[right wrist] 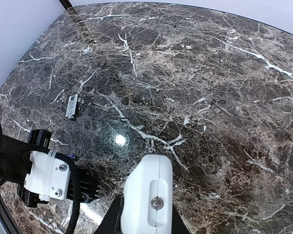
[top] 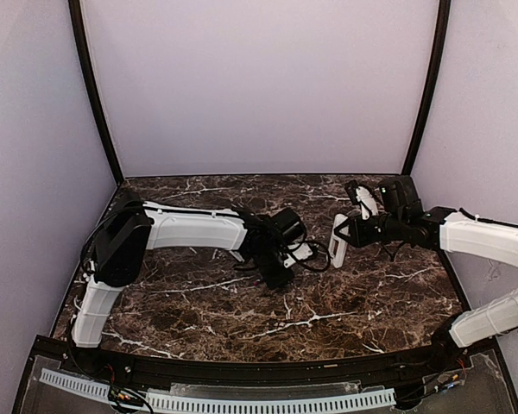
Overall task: Load the batteries into the remote control
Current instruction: Pick up the battery from the center of the board, then place the battery at the center of the board.
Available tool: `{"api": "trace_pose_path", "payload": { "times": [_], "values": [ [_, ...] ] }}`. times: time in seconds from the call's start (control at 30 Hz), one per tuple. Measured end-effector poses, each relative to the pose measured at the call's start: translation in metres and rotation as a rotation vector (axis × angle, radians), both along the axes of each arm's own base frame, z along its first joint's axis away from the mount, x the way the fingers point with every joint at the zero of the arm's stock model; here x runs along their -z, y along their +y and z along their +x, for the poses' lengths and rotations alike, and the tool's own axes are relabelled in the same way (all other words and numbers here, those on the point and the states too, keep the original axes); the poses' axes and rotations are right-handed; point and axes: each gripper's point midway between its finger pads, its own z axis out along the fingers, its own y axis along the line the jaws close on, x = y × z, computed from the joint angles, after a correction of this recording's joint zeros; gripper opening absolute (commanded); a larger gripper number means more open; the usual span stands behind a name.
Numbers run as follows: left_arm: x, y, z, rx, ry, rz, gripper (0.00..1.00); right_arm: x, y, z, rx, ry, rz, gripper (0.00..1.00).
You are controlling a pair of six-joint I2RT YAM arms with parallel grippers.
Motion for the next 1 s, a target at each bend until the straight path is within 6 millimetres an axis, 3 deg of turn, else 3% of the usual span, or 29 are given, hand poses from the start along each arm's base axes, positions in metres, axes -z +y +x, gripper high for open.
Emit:
{"api": "trace_pose_path", "payload": {
  "times": [0.17, 0.23, 0.33, 0.43, 0.5, 0.57, 0.63, 0.83, 1.0],
  "values": [
    [-0.004, 0.013, 0.008, -0.109, -0.026, 0.014, 0.0, 0.003, -0.001, -0.001, -0.001, 0.008, -0.001, 0.0],
    [-0.013, 0.03, 0.01, -0.2, -0.034, -0.013, 0.0, 0.003, -0.001, -0.001, -0.002, 0.008, 0.001, 0.0],
    [-0.044, 0.073, 0.015, -0.399, -0.069, -0.081, 0.0, 0.002, 0.0, -0.002, -0.006, 0.008, 0.004, 0.0],
    [-0.095, 0.117, 0.026, -0.658, -0.154, -0.199, 0.0, 0.003, 0.001, -0.003, -0.012, 0.01, 0.009, 0.0],
    [-0.122, 0.135, 0.031, -0.816, -0.183, -0.283, 0.0, 0.003, 0.001, -0.004, -0.016, 0.012, 0.013, 0.0],
    [-0.132, 0.144, 0.033, -0.953, -0.174, -0.336, 0.0, 0.003, 0.002, -0.004, -0.019, 0.013, 0.016, 0.0],
    [-0.122, 0.152, 0.031, -1.08, -0.138, -0.333, 0.0, 0.002, 0.003, -0.004, -0.02, 0.012, 0.02, 0.0],
    [-0.059, 0.178, 0.009, -1.373, -0.018, -0.193, 0.0, 0.0, 0.005, -0.004, -0.028, 0.007, 0.031, 0.0],
    [-0.038, 0.188, 0.0, -1.524, 0.047, -0.147, 0.04, 0.0, 0.005, -0.005, -0.034, 0.009, 0.034, 0.0]
  ]
}}
